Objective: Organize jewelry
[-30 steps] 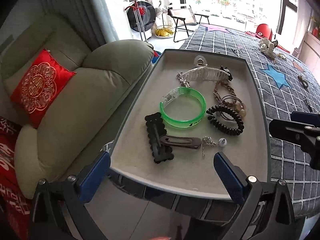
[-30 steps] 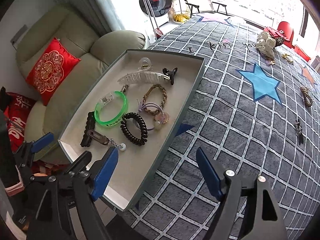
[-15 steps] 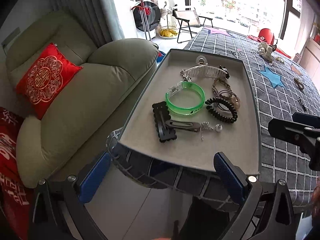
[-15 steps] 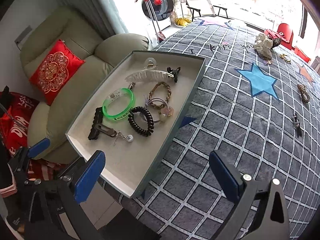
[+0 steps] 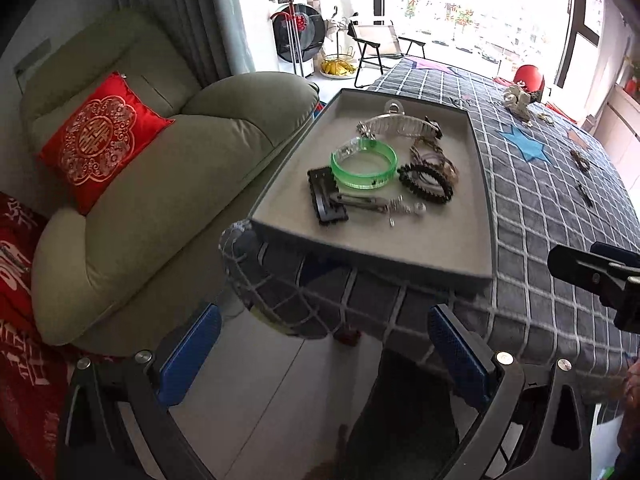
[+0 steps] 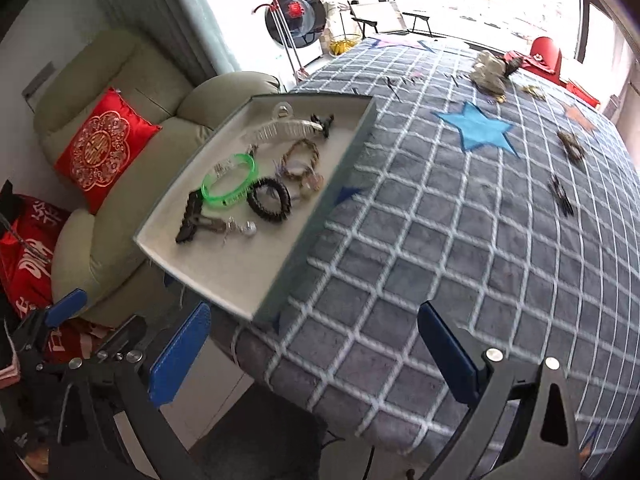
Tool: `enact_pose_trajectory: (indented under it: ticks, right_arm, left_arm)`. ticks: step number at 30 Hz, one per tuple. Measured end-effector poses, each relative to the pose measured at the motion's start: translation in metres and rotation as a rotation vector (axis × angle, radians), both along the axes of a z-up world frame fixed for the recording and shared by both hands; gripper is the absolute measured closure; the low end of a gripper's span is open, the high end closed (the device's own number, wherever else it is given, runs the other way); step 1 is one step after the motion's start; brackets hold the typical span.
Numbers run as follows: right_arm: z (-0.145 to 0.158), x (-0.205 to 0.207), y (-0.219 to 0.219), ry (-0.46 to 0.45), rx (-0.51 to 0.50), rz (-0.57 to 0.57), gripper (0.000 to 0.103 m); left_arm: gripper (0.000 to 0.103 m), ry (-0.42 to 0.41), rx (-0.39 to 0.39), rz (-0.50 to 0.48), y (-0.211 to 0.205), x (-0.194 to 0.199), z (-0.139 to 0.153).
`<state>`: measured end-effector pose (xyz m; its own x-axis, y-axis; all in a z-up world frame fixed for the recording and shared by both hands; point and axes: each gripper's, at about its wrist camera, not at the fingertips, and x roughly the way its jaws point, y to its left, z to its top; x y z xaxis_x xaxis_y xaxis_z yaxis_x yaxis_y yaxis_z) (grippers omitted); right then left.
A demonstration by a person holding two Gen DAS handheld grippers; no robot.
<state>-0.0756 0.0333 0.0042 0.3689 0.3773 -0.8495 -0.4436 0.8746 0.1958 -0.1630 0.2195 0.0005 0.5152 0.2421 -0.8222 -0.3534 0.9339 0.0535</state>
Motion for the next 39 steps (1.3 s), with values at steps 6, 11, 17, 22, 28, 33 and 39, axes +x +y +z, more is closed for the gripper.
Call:
enact_pose_trajectory:
  ticks: [6, 11, 17, 22, 28, 33, 39]
  right_arm:
    - [0.004, -0.031, -0.016, -0.031, 0.011, -0.023, 0.0]
    - [0.03, -0.041, -0.022, -0.11, 0.007, -0.054, 0.0]
    - [0.068, -0.049, -0.012, -0.248, -0.019, -0.062, 0.0]
    - [0.091, -0.06, 0.001, -0.339, -0.036, -0.05, 0.0]
    - [0.096, -0.064, 0.015, -0.371, -0.037, -0.035, 0.0]
    - [0.081, -0.055, 0.022, -0.34, -0.043, -0.035, 0.0]
    - [0.066, -0.039, 0.028, -0.306, -0.054, -0.026, 0.0]
  left_arm:
    - [0.0, -0.018, 0.014, -0.009, -0.009, -0.018, 0.007]
    - [0.0, -0.062, 0.032, -0.03, -0.018, -0.022, 0.025]
    - [0.0, -0.12, 0.051, 0.005, -0.013, -0.03, 0.049]
    - [0.0, -0.162, 0.062, 0.011, -0.009, -0.037, 0.065]
    - [0.0, -0.196, 0.077, 0.031, -0.004, -0.041, 0.075]
    - [0.0, -0.178, 0.08, 0.05, 0.002, -0.035, 0.066]
    - [0.0, -0.145, 0.057, 0.077, 0.009, -0.02, 0.052]
